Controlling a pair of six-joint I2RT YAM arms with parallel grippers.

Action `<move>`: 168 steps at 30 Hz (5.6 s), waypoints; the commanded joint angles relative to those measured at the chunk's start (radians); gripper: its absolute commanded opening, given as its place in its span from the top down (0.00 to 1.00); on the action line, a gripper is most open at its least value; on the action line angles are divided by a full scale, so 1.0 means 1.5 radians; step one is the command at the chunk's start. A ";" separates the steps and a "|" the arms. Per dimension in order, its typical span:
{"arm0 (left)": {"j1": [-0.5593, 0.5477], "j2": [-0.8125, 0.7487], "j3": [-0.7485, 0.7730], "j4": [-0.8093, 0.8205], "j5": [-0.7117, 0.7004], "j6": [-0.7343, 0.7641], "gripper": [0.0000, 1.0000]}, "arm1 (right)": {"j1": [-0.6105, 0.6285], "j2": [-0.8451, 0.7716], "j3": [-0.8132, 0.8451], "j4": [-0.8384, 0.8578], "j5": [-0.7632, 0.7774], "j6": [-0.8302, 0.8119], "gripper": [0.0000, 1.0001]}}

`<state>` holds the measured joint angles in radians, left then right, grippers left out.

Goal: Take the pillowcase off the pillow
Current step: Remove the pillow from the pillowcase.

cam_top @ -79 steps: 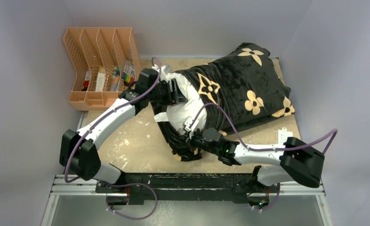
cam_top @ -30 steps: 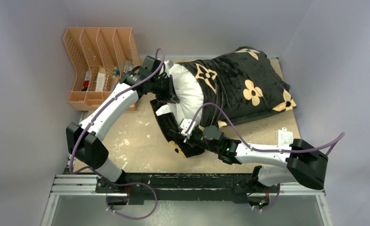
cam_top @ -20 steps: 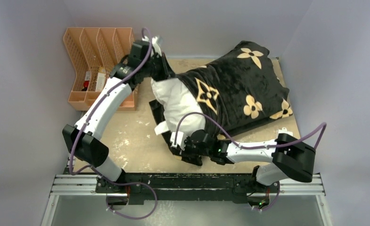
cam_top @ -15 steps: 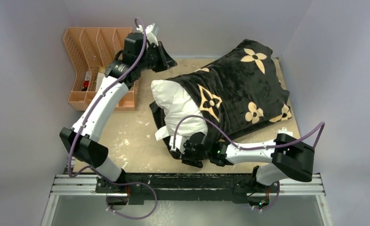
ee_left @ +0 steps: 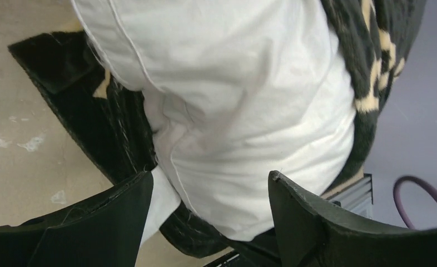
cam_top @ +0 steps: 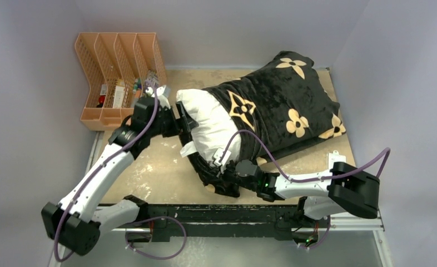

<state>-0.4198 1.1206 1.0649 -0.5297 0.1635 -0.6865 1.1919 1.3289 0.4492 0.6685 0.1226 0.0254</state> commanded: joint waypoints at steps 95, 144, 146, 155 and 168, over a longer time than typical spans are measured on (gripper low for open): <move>-0.178 0.053 -0.115 0.086 -0.199 -0.051 0.13 | -0.019 -0.011 0.007 0.146 -0.051 0.111 1.00; 0.041 0.318 0.508 -0.006 0.115 0.018 1.00 | 0.051 0.100 0.070 -0.201 -0.088 -0.028 1.00; 0.041 0.306 0.479 0.005 0.126 0.010 1.00 | 0.050 0.088 0.062 -0.177 -0.045 -0.003 1.00; 0.053 0.262 0.412 0.002 0.110 0.022 1.00 | 0.048 0.046 0.036 -0.066 0.028 0.047 0.92; 0.052 0.154 0.104 0.051 0.111 0.027 1.00 | 0.047 -0.164 0.154 -0.184 0.221 0.110 0.38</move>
<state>-0.3565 1.4223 1.2331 -0.5686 0.3595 -0.6609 1.2625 1.1450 0.5842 0.5350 0.2859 0.1173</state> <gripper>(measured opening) 0.068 0.578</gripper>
